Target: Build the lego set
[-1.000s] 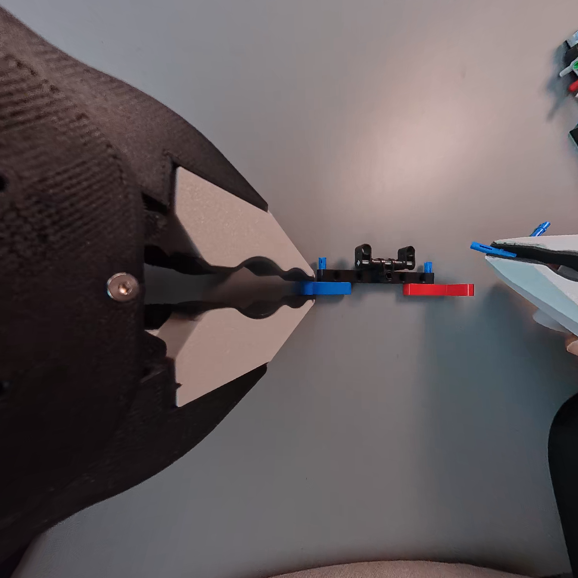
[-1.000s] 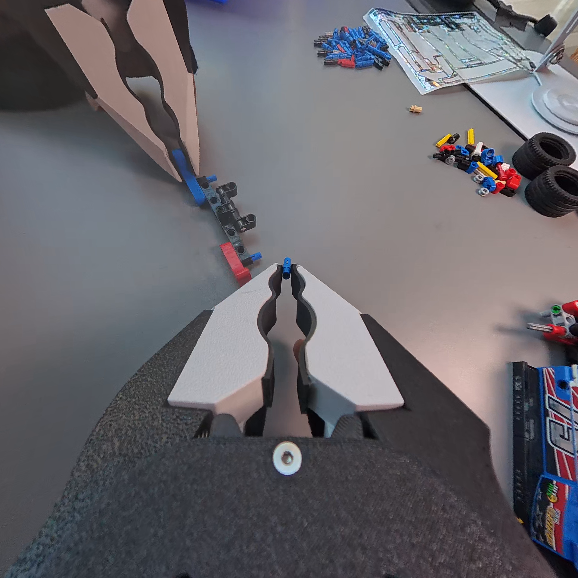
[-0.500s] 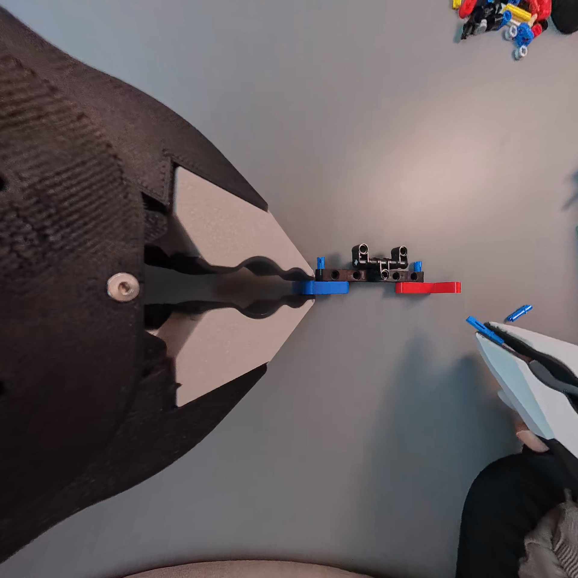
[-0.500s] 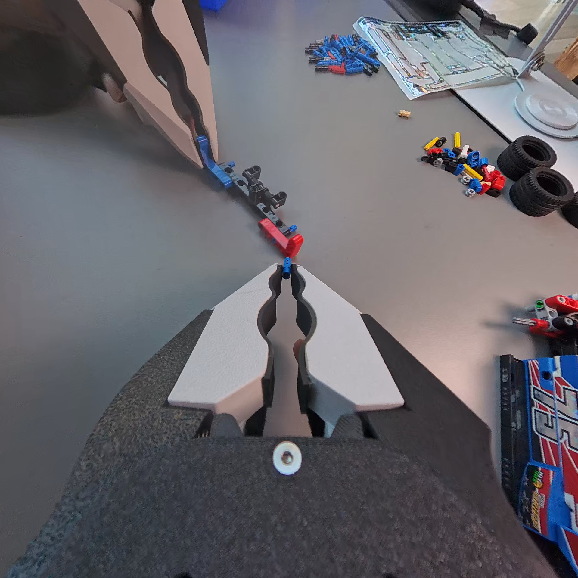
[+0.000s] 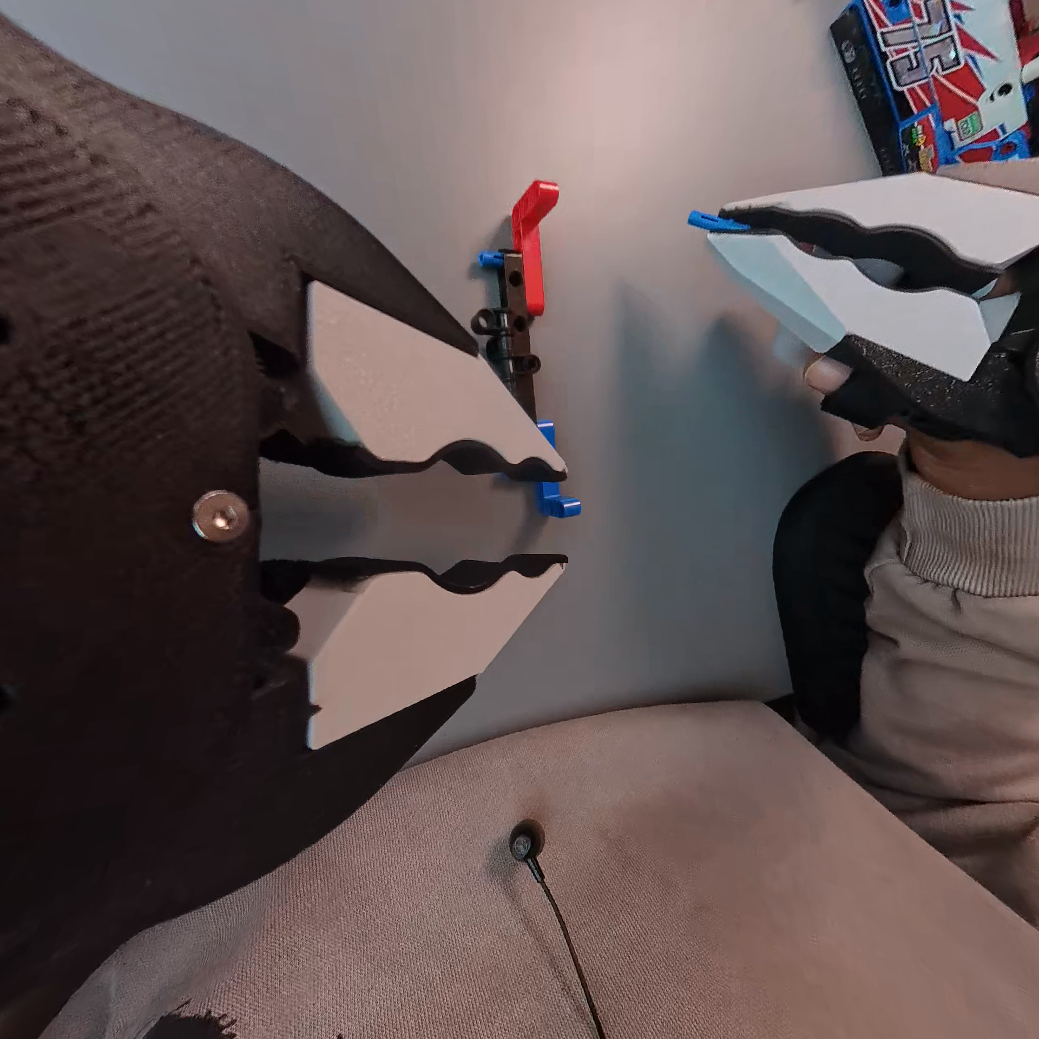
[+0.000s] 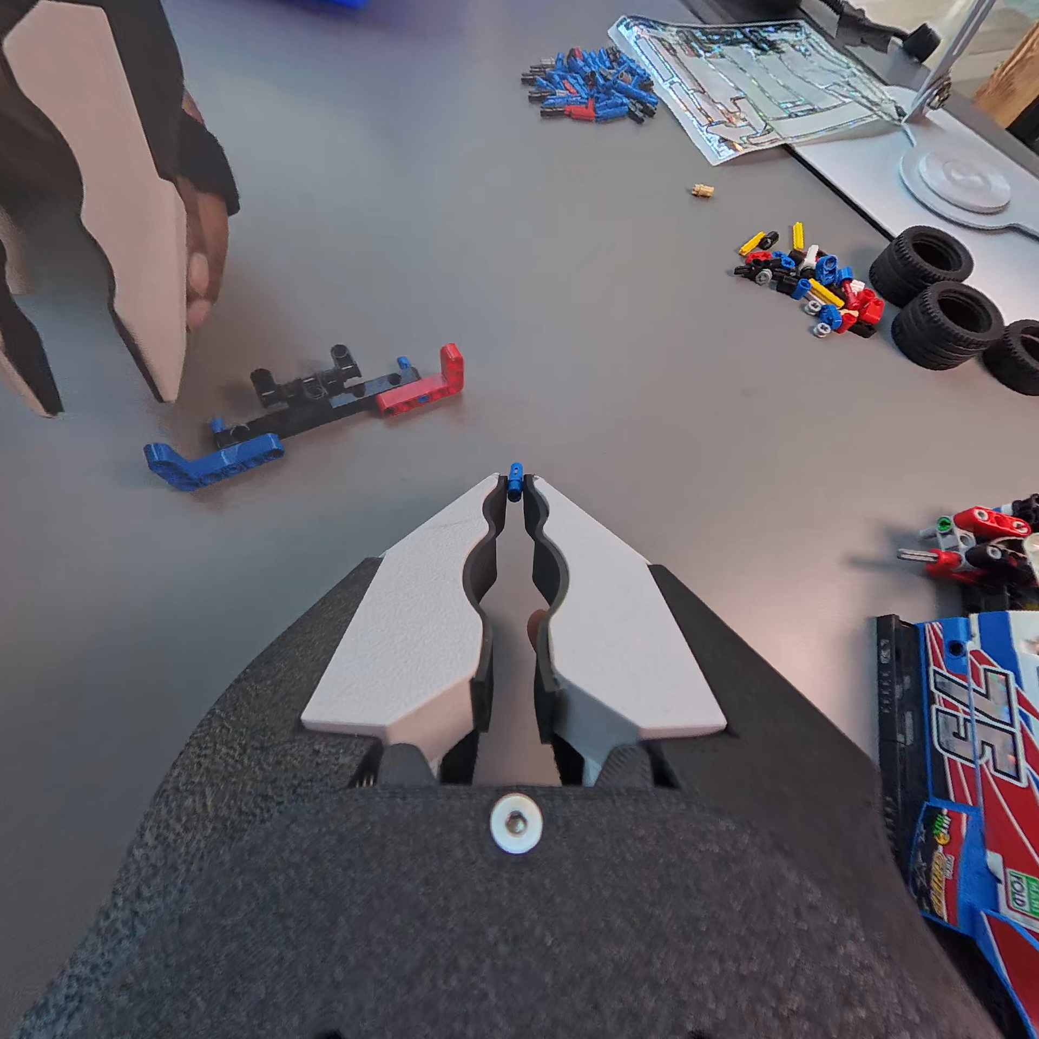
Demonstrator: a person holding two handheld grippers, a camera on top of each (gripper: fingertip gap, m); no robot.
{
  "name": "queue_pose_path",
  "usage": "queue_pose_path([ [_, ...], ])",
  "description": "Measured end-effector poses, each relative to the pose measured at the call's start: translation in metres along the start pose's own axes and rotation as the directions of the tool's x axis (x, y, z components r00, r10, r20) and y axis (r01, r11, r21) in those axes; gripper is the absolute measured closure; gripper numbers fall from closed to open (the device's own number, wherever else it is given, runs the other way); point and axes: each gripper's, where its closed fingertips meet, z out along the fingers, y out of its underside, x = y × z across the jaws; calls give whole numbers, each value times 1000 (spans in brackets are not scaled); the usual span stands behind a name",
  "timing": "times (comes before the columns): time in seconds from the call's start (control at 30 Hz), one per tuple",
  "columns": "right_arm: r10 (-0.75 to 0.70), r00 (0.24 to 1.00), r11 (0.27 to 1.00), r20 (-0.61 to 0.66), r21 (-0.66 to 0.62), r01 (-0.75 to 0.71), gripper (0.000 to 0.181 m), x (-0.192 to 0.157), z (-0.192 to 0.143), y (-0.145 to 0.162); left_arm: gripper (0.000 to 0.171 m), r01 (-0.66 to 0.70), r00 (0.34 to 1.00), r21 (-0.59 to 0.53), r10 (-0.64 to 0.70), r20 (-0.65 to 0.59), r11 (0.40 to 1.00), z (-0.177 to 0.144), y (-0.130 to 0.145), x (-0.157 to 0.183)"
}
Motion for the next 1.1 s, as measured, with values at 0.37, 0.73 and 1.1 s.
queue_pose_path([
  [0.37, -2, 1000, 1000, 14, 0, 2, 178, -3, 3, -1, 128, 120, 958, 18, -121, 259, 993, -23, 12, -102],
  [0.73, 4, 1000, 1000, -1, 7, -4, 178, 2, -1, 0, 163, 165, 961, -68, -145, 236, 984, -1, 10, -116],
  [1.1, 0, 1000, 1000, -16, 14, 1, 178, 6, -5, 0, 156, 391, 836, 63, -383, 394, 918, -38, 35, -103],
])
